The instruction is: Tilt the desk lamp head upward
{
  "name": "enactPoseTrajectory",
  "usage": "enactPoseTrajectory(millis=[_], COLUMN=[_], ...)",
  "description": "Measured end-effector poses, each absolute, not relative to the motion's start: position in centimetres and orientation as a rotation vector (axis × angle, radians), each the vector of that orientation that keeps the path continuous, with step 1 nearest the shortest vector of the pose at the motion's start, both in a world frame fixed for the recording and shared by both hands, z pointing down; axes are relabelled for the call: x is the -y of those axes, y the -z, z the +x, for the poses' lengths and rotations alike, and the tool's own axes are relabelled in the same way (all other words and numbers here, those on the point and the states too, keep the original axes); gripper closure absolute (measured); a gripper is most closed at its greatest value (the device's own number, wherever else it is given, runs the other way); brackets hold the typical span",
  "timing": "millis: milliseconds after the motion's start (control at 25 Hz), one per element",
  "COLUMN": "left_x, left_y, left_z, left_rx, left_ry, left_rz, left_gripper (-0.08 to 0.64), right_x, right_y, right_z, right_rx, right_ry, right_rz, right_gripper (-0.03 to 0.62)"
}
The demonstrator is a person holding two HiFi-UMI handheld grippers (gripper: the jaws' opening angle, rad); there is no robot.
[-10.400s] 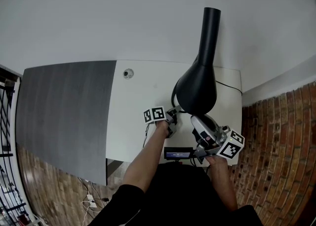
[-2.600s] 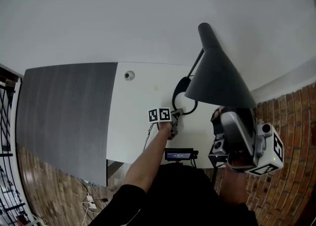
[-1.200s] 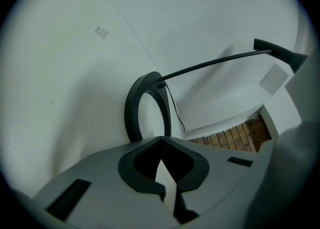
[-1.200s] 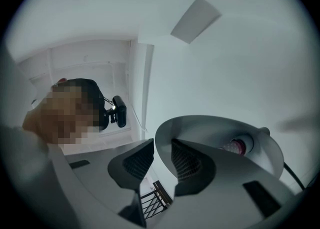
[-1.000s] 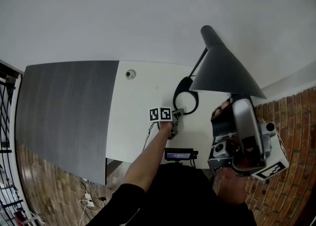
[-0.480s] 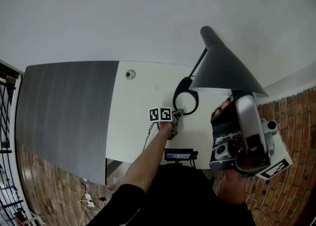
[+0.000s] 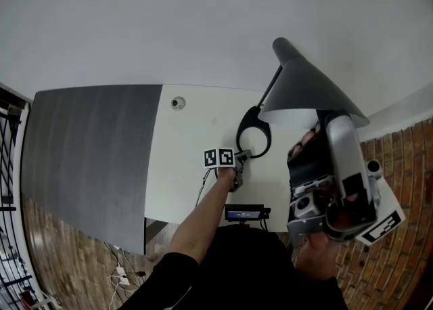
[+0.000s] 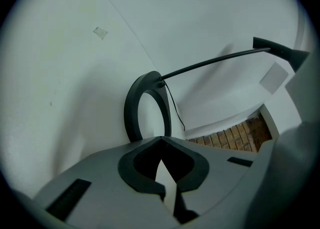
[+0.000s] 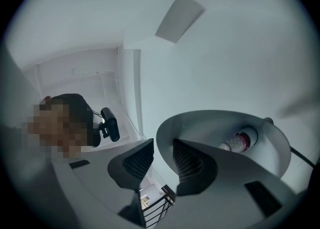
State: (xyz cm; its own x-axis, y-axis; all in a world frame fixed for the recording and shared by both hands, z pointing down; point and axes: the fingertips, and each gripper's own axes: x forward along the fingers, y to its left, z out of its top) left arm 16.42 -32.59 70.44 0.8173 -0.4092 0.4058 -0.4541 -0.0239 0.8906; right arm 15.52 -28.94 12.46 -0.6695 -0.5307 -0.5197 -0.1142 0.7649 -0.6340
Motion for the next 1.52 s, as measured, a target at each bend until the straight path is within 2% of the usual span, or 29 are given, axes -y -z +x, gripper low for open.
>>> enactPoseTrajectory(millis=[560,920,1160,1520], left_x=[32.6,31.5,30.3,26.4], left_y=[-70.6,-70.6,-63.4,-50.6], left_z=[16.0,13.5,10.8,6.7], left_rx=[0.684,0.687,0.667,0.631], left_ry=[-0.034,0.097,0.343,0.537], left_rz=[1.632,1.551,1.643,1.856], left_gripper=[0.551,0.549,0.55,0.551], right_x=[27.8,26.9,27.8,25.6], right_y=[-13.2,-20.8,-29.2,-38.5], right_z=[15.4,19.4,23.0,21.1], right_rx=[-2.27,-2.299,-2.216,-2.122], right_ry=[0.694,0.832,1.059,1.412], right_rz=[-0.469,-0.613,-0.68,-0.664], right_gripper=[0.485,0.485,0.485,0.485])
